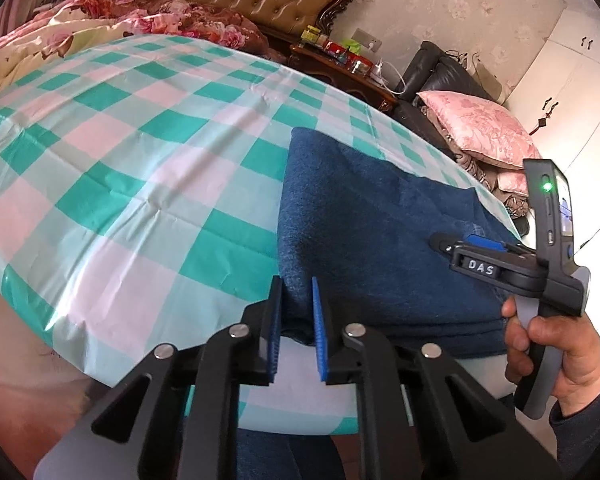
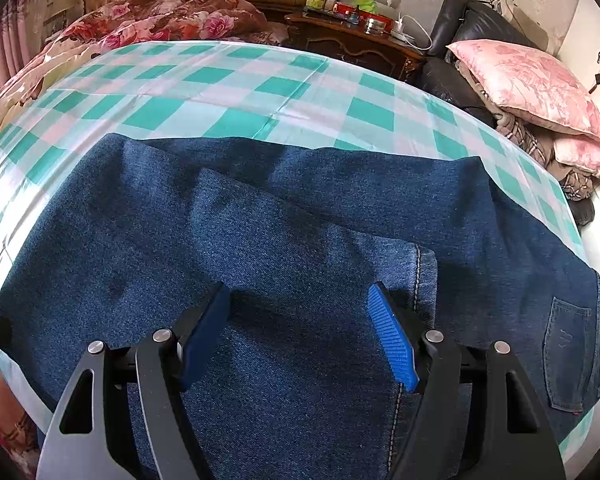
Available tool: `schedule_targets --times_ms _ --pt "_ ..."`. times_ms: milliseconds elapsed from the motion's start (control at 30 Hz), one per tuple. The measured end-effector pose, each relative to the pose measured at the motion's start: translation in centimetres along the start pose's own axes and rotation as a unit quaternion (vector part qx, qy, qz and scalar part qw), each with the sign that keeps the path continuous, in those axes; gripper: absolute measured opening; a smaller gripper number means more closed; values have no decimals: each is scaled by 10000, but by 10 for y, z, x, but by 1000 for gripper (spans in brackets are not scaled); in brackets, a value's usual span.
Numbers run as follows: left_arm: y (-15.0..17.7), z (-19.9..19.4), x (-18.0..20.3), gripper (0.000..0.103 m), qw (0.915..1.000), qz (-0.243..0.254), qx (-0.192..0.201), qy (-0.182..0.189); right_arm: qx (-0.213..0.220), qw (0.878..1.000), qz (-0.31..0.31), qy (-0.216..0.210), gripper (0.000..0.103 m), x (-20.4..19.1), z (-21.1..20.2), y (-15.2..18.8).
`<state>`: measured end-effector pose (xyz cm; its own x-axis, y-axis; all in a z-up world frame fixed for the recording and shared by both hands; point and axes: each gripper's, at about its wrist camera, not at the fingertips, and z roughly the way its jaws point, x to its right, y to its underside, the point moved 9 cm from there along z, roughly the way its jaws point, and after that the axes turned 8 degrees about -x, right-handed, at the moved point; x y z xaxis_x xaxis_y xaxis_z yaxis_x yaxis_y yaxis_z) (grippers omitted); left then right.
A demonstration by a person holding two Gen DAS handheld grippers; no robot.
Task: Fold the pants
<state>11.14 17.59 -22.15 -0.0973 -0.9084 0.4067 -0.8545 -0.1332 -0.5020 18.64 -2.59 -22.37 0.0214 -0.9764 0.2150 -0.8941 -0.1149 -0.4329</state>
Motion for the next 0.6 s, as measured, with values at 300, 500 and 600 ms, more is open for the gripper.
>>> schedule_targets --times_ms 300,500,600 --pt "-12 -20 21 12 9984 388 317 -253 -182 9996 73 -207 70 0 -13 -13" --pt "-17 -27 44 12 9898 958 555 -901 -666 9841 -388 -1602 82 -70 -54 -82" --pt "-19 -29 53 12 9857 1122 636 -1087 -1328 9668 -1025 -1927 83 -133 -50 -96"
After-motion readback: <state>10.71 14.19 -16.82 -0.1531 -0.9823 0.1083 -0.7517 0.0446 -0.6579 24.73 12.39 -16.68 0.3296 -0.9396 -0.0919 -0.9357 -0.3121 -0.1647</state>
